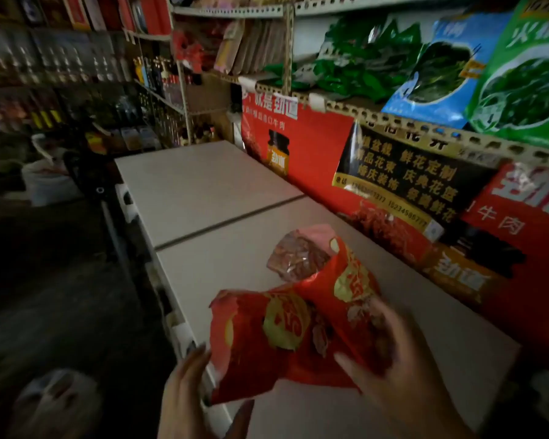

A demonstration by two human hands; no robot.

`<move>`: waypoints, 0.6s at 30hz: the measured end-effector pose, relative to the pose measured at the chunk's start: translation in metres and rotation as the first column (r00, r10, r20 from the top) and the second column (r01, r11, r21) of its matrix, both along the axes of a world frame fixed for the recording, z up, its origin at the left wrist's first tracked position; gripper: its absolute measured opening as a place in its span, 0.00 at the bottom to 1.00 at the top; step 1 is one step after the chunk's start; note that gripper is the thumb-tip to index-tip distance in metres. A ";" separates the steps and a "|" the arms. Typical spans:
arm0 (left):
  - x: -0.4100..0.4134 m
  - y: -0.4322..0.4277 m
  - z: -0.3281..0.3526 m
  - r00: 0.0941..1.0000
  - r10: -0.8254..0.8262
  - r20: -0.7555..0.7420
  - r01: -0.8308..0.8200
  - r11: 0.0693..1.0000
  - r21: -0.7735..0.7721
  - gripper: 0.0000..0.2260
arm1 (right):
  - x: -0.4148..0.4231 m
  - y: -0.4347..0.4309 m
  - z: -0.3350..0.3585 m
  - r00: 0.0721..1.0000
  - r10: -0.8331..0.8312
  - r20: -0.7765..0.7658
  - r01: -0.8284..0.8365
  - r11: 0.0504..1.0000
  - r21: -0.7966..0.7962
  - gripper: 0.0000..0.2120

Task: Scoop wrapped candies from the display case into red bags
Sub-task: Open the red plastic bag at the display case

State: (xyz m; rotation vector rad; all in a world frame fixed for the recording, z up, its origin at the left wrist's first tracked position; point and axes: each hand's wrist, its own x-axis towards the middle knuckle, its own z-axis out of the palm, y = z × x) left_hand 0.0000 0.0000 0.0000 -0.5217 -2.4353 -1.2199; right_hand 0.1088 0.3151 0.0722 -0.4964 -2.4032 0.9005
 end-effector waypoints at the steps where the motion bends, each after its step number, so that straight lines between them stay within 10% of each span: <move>1: 0.003 0.024 0.005 0.997 -0.062 -0.037 0.062 0.998 -0.005 0.46 | -0.017 -0.005 0.013 0.999 0.035 -0.037 -0.033 0.998 0.050 0.48; 13: -0.094 0.127 0.013 0.942 -0.181 0.284 0.165 0.983 0.080 0.53 | -0.174 0.004 -0.004 0.977 0.127 0.170 -0.152 0.977 0.147 0.60; 18: -0.110 0.149 0.010 0.928 -0.291 0.235 0.282 0.957 0.072 0.31 | -0.185 0.024 -0.020 0.967 -0.011 0.254 -0.015 0.995 0.100 0.62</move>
